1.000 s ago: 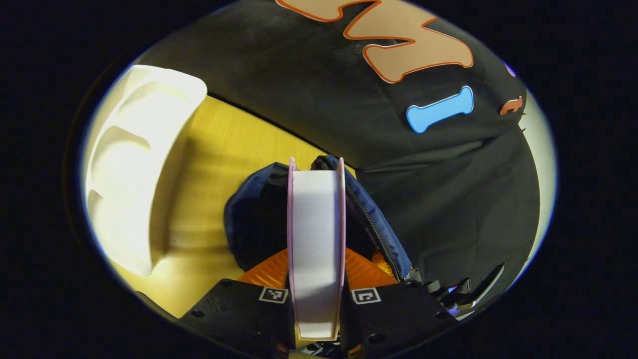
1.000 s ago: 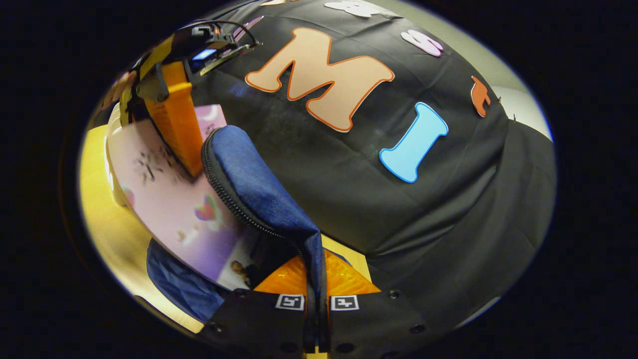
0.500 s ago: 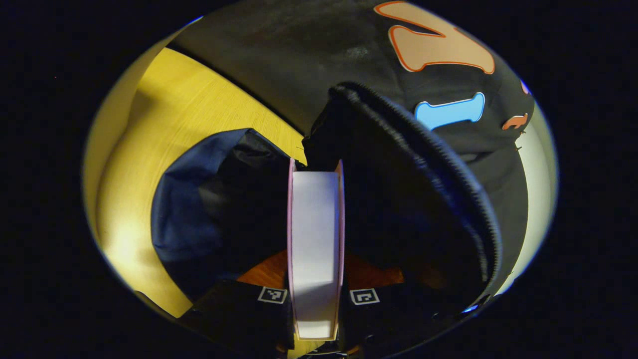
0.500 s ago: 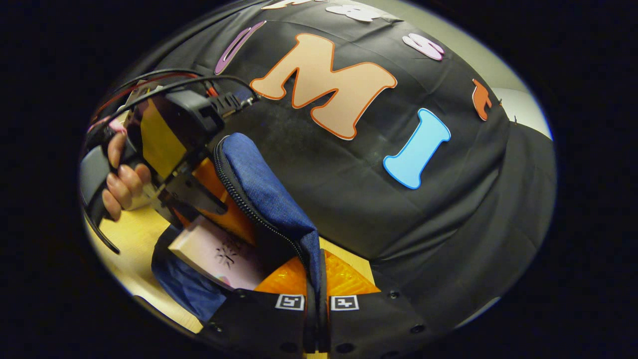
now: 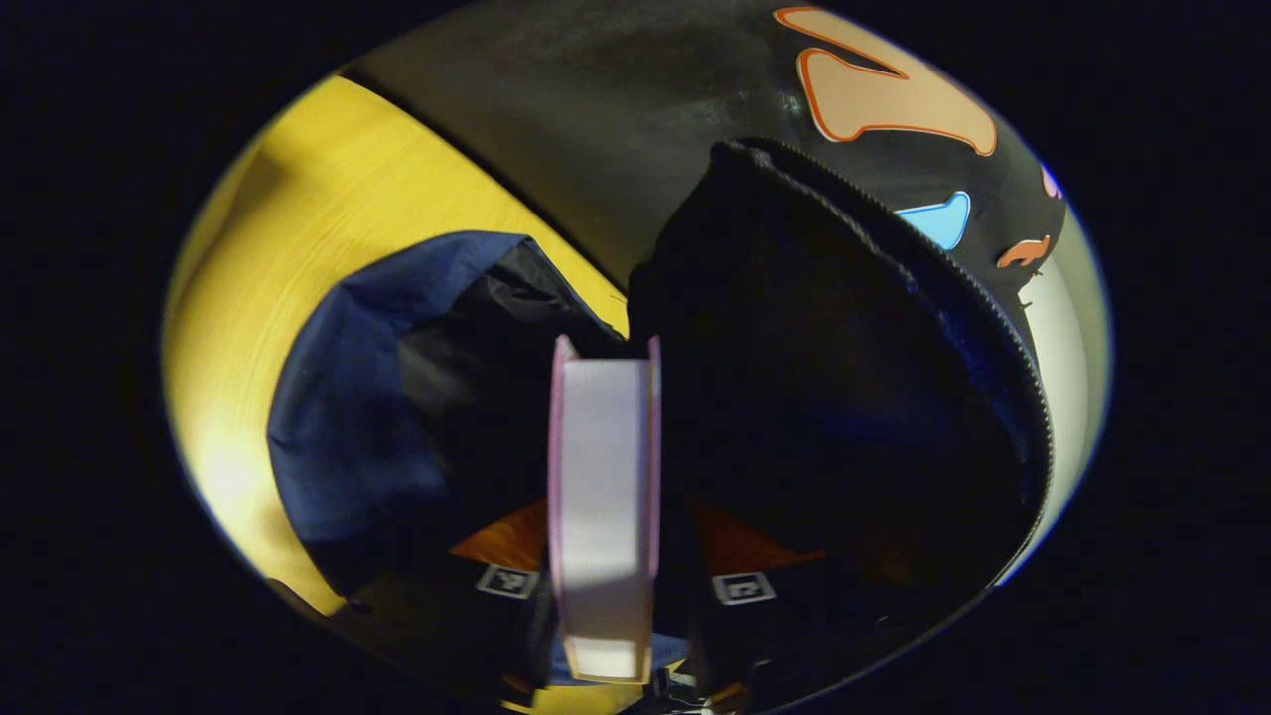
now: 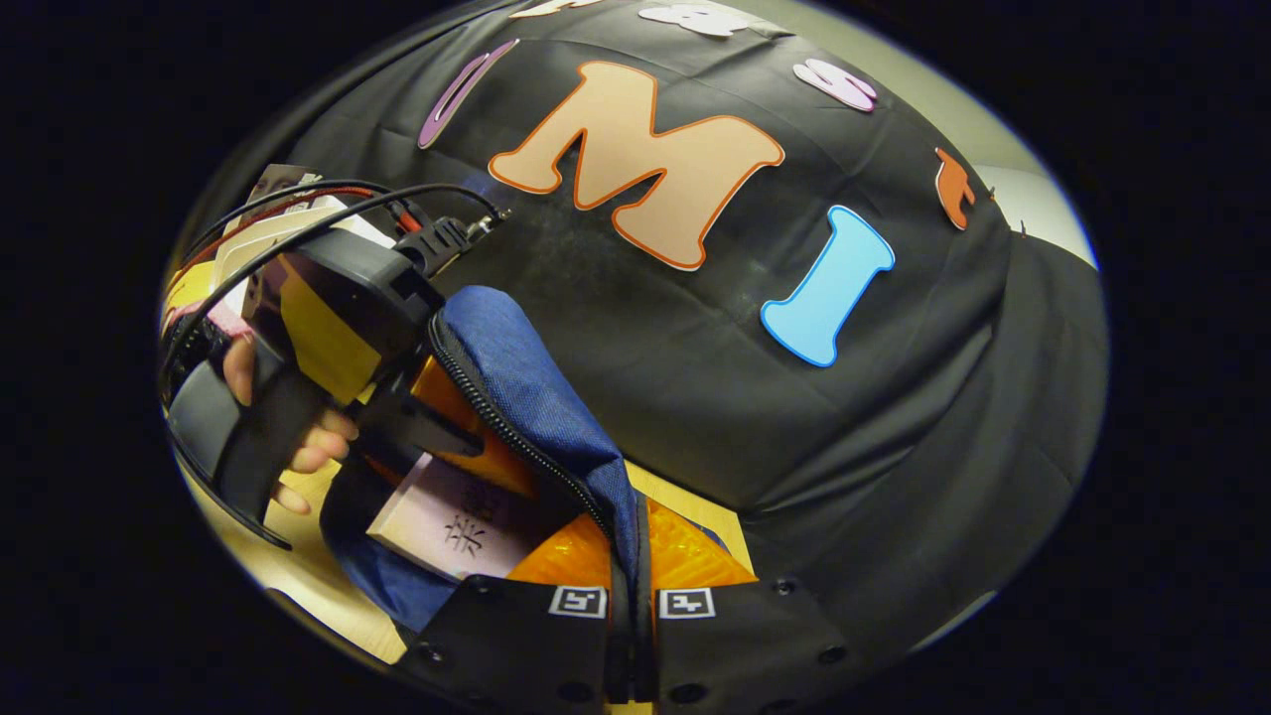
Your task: Open the schoolbag, grab two books from the bookshelf and put them into the schoolbag.
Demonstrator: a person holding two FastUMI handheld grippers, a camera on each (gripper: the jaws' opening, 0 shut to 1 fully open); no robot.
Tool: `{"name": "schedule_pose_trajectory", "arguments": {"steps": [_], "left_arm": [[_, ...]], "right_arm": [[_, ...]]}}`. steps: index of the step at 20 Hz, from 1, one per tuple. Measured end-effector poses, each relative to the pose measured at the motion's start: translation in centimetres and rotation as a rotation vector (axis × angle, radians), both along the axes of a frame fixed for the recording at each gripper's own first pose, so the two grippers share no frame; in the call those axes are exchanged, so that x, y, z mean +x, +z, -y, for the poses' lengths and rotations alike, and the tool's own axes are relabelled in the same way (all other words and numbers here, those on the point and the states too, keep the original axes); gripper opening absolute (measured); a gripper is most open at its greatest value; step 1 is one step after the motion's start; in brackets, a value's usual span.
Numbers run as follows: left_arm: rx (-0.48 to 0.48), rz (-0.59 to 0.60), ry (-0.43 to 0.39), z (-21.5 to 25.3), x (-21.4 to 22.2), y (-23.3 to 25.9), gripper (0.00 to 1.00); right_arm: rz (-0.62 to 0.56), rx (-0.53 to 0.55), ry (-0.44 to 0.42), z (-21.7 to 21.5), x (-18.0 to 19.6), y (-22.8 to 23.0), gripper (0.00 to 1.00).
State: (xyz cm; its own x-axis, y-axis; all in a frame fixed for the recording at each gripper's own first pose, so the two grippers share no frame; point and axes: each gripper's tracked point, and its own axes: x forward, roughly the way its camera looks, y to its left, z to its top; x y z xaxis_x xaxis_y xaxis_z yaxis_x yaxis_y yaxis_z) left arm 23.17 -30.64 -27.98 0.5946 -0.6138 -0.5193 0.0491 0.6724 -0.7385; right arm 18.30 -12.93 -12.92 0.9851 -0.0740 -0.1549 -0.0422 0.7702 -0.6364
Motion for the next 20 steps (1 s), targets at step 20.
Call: {"name": "schedule_pose_trajectory", "arguments": {"steps": [20], "left_arm": [[0.458,0.105,-0.137,-17.8,-14.1,17.1,0.95]], "right_arm": [[-0.044,-0.021,0.019,-0.1,-0.5,-1.8,0.03]]}}
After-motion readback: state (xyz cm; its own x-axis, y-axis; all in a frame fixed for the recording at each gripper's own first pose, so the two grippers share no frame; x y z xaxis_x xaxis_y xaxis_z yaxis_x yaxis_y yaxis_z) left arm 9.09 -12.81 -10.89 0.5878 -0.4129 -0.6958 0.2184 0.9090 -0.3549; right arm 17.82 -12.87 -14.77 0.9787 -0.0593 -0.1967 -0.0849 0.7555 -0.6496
